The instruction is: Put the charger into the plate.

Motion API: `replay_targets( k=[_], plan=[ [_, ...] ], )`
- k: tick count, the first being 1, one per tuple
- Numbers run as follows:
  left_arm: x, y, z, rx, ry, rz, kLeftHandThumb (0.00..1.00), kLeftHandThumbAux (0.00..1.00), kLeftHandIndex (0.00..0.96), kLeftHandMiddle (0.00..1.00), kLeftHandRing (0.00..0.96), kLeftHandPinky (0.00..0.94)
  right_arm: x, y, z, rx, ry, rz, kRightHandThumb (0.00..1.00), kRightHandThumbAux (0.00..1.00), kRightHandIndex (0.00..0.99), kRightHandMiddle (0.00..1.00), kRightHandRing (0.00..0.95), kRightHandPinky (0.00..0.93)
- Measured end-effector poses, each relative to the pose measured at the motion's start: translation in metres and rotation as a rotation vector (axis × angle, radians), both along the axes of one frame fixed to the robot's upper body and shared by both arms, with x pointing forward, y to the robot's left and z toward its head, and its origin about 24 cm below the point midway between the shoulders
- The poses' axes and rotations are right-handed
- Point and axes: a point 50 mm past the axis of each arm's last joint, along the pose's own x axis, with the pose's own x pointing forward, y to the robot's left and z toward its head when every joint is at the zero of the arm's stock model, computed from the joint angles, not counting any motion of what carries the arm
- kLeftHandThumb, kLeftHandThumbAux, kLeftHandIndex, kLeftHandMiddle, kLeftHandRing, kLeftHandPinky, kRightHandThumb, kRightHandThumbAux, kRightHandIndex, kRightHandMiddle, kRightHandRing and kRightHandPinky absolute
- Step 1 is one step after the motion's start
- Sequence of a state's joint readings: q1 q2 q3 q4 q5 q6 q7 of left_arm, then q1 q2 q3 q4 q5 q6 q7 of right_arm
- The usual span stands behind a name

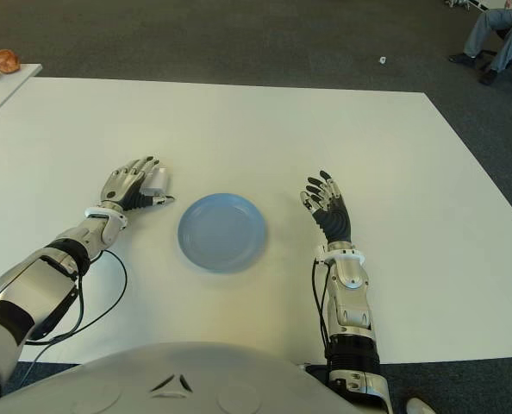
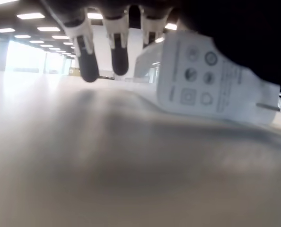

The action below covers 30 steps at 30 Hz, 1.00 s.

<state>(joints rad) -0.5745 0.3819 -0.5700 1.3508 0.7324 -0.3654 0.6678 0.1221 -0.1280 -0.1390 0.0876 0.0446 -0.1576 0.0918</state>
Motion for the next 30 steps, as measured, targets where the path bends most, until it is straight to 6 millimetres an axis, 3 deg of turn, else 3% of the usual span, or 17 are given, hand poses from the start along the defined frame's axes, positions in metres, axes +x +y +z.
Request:
replay_targets(
  k=[6,10,18,20,23,27,30],
  plan=[
    [0.004,0.0,0.004,-0.034,0.003,0.016,0.42,0.46,0.103,0.253,0.277,0.35,-0.001,0.0,0.001,-0.002,-0.004,0.0,0.028,0.653,0.039,0.225,0.208,0.165],
    [0.009,0.001,0.007,-0.05,0.028,0.026,0.483,0.458,0.185,0.329,0.336,0.37,-0.001,0.0,0.001,-0.002,-0.004,-0.001,0.024,0.647,0.043,0.229,0.211,0.162],
    [0.019,0.007,0.016,-0.085,0.103,0.041,0.666,0.47,0.271,0.494,0.489,0.437,-0.002,-0.001,0.003,0.004,-0.011,0.004,0.026,0.652,0.066,0.24,0.22,0.172],
    [0.021,0.008,0.018,-0.093,0.122,0.046,0.828,0.553,0.279,0.491,0.516,0.447,-0.002,-0.001,0.003,0.008,-0.013,0.004,0.024,0.654,0.068,0.24,0.219,0.168],
    [0.024,0.01,0.021,-0.101,0.147,0.052,0.905,0.591,0.29,0.491,0.542,0.469,-0.003,-0.002,0.003,0.011,-0.013,0.002,0.018,0.654,0.067,0.235,0.214,0.16],
    [0.026,0.012,0.023,-0.12,0.18,0.06,0.935,0.605,0.312,0.493,0.586,0.511,-0.004,-0.002,0.003,0.009,-0.01,0.001,0.011,0.654,0.066,0.226,0.207,0.158],
    [0.028,0.013,0.023,-0.12,0.209,0.061,0.868,0.649,0.353,0.523,0.628,0.556,-0.005,-0.002,0.003,0.007,-0.007,0.001,0.007,0.656,0.069,0.225,0.205,0.162]
  ],
)
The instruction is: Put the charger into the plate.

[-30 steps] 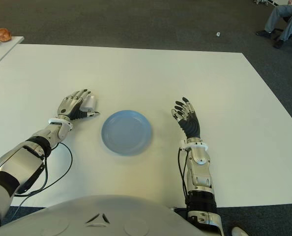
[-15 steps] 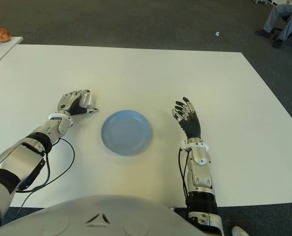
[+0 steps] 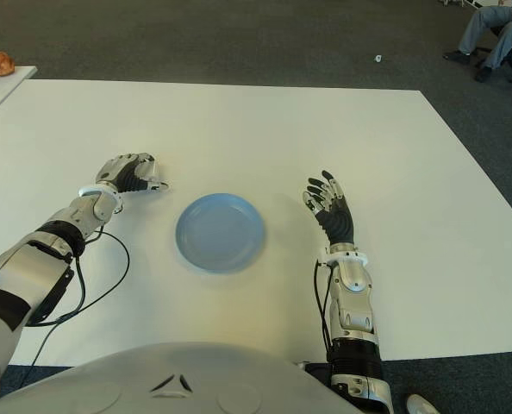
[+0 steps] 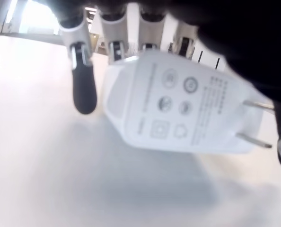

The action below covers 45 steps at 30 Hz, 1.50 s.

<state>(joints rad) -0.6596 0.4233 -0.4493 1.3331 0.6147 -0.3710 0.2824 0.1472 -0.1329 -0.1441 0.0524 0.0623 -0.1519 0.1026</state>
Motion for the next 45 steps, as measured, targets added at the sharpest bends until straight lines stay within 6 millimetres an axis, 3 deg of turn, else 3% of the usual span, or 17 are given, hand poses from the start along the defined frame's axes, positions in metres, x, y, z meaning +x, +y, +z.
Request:
replay_targets(
  k=[14,34,45],
  plan=[
    [0.006,0.004,0.004,0.035,0.048,0.05,0.852,0.666,0.398,0.543,0.8,0.821,0.0,-0.001,0.001,0.0,0.0,0.0,0.0,0.668,0.086,0.232,0.205,0.159],
    [0.001,0.006,0.001,0.102,-0.06,0.061,0.852,0.669,0.395,0.534,0.843,0.811,0.0,0.0,0.003,-0.005,-0.006,0.008,0.0,0.66,0.085,0.253,0.221,0.147],
    [0.017,0.0,0.025,0.028,-0.128,-0.009,0.853,0.669,0.397,0.534,0.845,0.818,0.0,0.001,0.002,-0.003,0.008,0.009,0.0,0.662,0.079,0.256,0.221,0.146]
  ],
)
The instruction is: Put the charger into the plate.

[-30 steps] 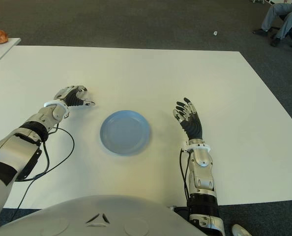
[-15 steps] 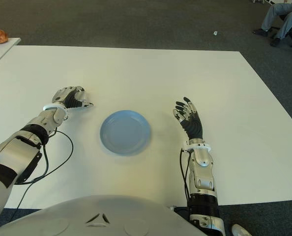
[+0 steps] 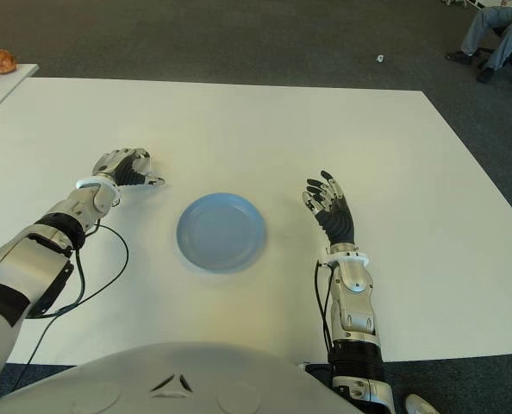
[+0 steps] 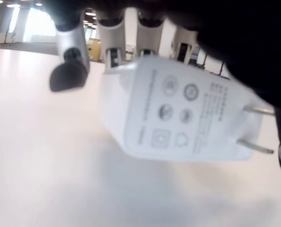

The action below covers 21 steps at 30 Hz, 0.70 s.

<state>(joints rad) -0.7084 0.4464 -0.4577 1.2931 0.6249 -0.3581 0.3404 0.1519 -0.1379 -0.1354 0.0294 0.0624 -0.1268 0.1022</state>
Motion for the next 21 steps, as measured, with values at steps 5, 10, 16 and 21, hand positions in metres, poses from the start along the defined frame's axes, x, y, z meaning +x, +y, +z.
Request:
replay_targets(
  k=[5,10,16,21],
  plan=[
    [0.007,-0.001,0.022,-0.041,-0.107,-0.08,0.853,0.668,0.398,0.536,0.852,0.833,0.0,0.0,-0.001,0.002,0.008,-0.002,0.0,0.664,0.072,0.255,0.222,0.15],
    [0.013,-0.009,0.054,-0.1,-0.258,-0.181,0.853,0.668,0.399,0.537,0.856,0.845,0.0,0.0,-0.001,0.002,0.009,-0.003,0.0,0.663,0.07,0.251,0.22,0.152],
    [0.008,-0.032,0.084,-0.181,-0.401,-0.339,0.853,0.668,0.399,0.538,0.861,0.852,0.0,0.0,-0.001,0.002,0.011,-0.004,0.0,0.659,0.07,0.247,0.216,0.151],
    [-0.003,-0.056,0.089,-0.242,-0.437,-0.473,0.853,0.668,0.399,0.538,0.863,0.853,0.001,0.0,-0.002,0.001,0.018,-0.006,0.0,0.654,0.076,0.25,0.219,0.153]
  ],
)
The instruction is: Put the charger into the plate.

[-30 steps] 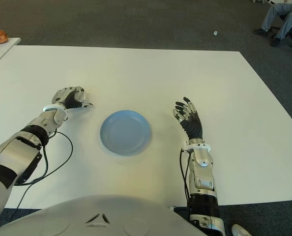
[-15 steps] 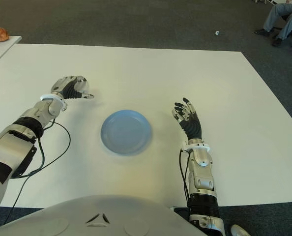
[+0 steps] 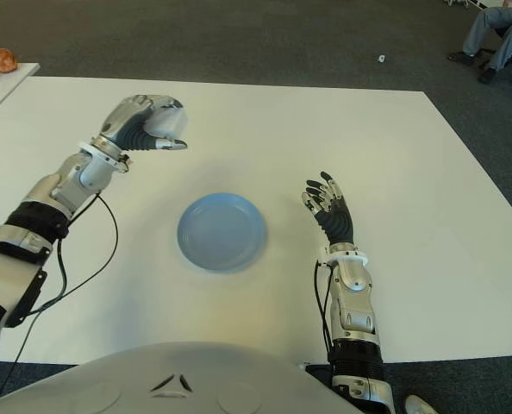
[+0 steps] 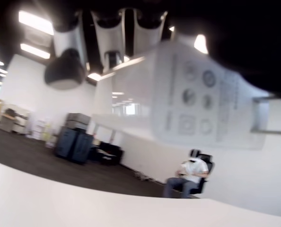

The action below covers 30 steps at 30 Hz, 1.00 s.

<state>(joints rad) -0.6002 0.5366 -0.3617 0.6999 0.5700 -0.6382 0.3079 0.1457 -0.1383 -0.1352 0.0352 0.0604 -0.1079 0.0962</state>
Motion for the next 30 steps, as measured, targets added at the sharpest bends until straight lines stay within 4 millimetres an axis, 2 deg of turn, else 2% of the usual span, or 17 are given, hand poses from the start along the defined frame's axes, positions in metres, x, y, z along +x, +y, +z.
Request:
replay_targets(
  k=[7,21,30],
  plan=[
    [-0.011,-0.019,0.003,-0.03,-0.003,-0.12,0.853,0.668,0.4,0.537,0.865,0.857,0.001,0.001,-0.001,-0.006,0.008,-0.005,0.0,0.646,0.078,0.253,0.221,0.147],
    [-0.024,-0.038,0.021,-0.07,-0.029,-0.237,0.853,0.668,0.4,0.536,0.869,0.858,0.002,0.005,-0.004,-0.009,0.026,-0.005,0.0,0.631,0.077,0.254,0.222,0.145],
    [-0.04,-0.055,0.016,-0.088,-0.001,-0.318,0.854,0.667,0.401,0.536,0.871,0.868,0.002,0.007,-0.004,-0.008,0.027,-0.006,0.0,0.631,0.074,0.248,0.217,0.141]
  ],
)
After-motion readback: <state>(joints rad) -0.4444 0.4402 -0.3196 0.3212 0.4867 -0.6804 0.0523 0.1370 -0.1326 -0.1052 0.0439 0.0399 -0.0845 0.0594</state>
